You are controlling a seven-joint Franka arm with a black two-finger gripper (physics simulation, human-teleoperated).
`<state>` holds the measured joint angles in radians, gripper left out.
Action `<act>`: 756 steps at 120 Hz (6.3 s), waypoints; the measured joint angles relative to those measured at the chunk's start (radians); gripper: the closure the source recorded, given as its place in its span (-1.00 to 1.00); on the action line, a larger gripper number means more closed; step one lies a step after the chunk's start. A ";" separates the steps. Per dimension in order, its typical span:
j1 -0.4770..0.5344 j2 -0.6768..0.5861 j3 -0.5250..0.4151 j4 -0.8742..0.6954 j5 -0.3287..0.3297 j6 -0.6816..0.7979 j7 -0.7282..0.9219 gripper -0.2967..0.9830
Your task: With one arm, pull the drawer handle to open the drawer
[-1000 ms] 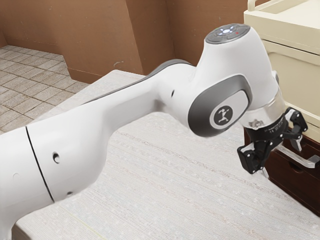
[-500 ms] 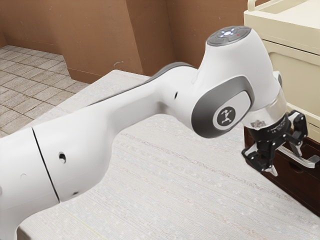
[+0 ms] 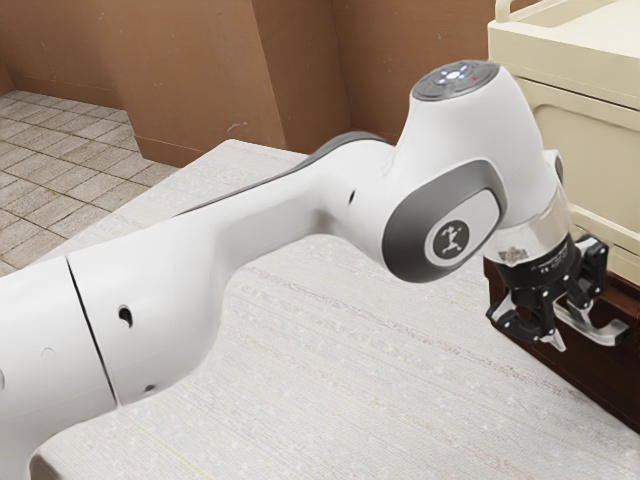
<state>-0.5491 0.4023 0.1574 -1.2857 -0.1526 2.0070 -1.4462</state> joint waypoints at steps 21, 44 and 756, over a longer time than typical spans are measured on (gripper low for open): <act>0.000 -0.021 0.001 -0.028 0.004 0.001 0.007 0.34; 0.000 -0.050 0.003 -0.070 0.007 0.005 0.013 0.35; 0.144 -0.714 0.037 -0.456 0.314 -0.026 -0.168 -0.04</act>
<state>-0.4047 -0.3122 0.1945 -1.7416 0.1611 1.9814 -1.6146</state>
